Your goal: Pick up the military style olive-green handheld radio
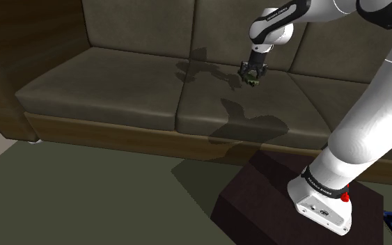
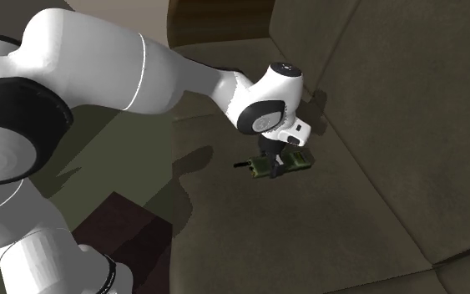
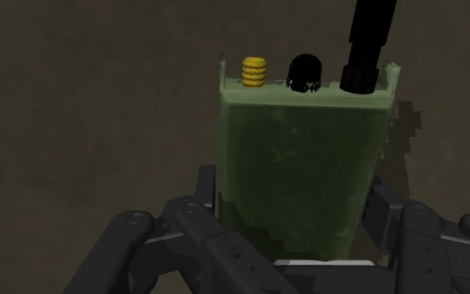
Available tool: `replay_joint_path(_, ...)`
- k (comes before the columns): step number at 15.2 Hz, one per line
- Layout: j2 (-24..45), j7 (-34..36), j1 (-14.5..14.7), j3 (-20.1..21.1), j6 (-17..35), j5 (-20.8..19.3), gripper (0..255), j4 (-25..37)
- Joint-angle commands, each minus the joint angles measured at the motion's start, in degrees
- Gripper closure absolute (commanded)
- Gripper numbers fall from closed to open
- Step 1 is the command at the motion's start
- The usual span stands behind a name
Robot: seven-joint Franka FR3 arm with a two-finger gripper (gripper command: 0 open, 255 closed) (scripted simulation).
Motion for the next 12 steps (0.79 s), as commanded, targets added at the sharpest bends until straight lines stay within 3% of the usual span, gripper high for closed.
replay_joint_path(1, -0.82, 0.11, 0.01, -0.06, -1.34, -0.25, 255, 0.54)
replay_joint_path(12, -3.59, 0.71, 0.14, -0.13, -7.95, -1.10, 255, 4.47)
